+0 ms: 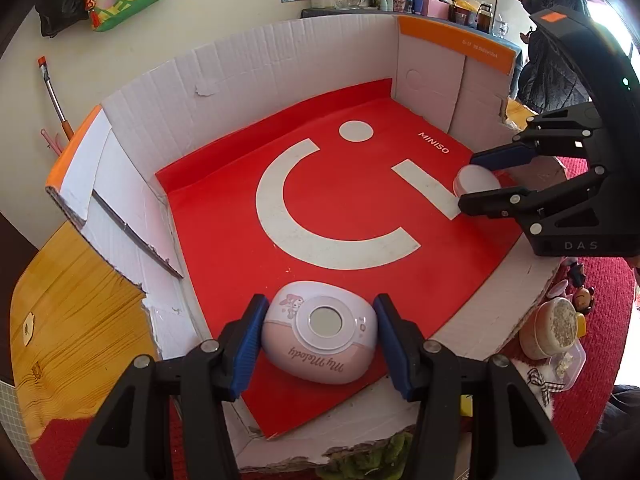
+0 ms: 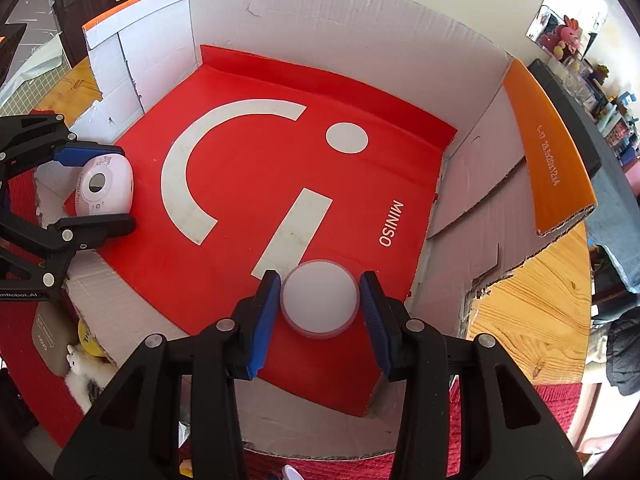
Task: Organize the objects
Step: 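Carry the pink device and white lid into the cardboard box with both tools, then open right tool to release the lid while left tool releases the pink device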
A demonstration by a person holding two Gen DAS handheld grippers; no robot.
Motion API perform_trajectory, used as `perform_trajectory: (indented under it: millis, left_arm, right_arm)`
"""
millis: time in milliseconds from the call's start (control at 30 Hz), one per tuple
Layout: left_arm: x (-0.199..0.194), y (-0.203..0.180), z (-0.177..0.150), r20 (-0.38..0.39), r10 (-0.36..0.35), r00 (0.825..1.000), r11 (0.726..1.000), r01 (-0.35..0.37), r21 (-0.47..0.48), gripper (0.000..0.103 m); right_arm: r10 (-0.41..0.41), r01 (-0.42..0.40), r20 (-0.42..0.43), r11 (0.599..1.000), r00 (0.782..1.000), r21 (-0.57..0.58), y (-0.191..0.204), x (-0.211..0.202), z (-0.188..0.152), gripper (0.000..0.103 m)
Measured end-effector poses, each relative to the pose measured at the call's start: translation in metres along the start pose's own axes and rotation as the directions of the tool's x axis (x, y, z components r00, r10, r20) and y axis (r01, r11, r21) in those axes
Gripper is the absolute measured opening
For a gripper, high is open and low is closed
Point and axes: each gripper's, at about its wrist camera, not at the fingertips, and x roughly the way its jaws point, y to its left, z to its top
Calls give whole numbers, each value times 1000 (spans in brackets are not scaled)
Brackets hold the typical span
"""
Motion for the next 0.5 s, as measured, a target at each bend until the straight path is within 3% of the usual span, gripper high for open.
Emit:
perform_trajectory:
  millis: [333,500]
  left_arm:
    - [1,3,0,5,2,1000,1000,-2,-6,56]
    - [1,2,1,9,5,1000,1000,-5,-6,56]
  right_arm:
    - [3,-3,-1,1000,1000,6,-2,-1,-2,41]
    - [6,-6,-3,1000,1000,1,-1,-3,-2,49]
